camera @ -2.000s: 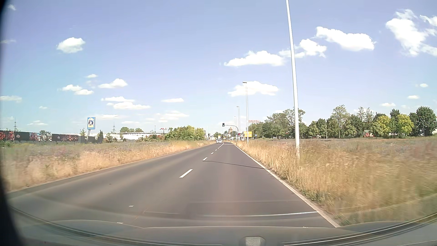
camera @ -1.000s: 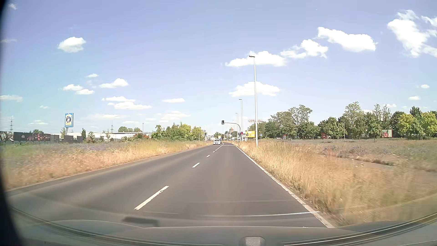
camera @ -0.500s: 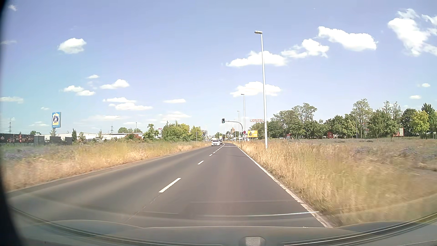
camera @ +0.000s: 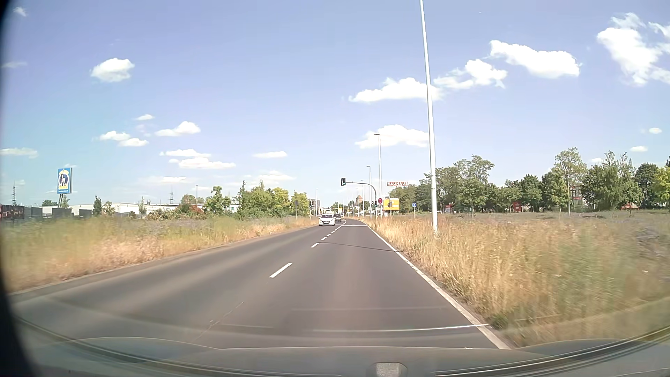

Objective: Follow the waypoints while adhering to traffic rules and regulations

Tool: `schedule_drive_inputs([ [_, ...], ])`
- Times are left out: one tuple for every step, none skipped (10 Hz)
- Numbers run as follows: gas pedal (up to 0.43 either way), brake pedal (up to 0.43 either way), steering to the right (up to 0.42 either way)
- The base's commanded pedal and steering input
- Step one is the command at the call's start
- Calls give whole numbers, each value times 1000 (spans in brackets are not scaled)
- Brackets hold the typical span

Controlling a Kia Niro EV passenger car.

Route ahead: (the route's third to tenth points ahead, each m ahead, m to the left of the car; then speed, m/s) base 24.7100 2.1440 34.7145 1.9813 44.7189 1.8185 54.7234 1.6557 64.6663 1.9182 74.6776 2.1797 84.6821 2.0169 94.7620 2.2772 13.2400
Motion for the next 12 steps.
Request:
schedule_drive_inputs([
  [8, 30, -3],
  [8, 30, -3],
  [8, 30, -3],
  [8, 30, -3],
  [8, 30, -3],
  [20, 30, -3],
  [20, 30, -3],
  [20, 30, -2],
  [20, 30, 0],
  [20, 30, 0],
  [20, 30, 0],
  [20, 30, 0],
])
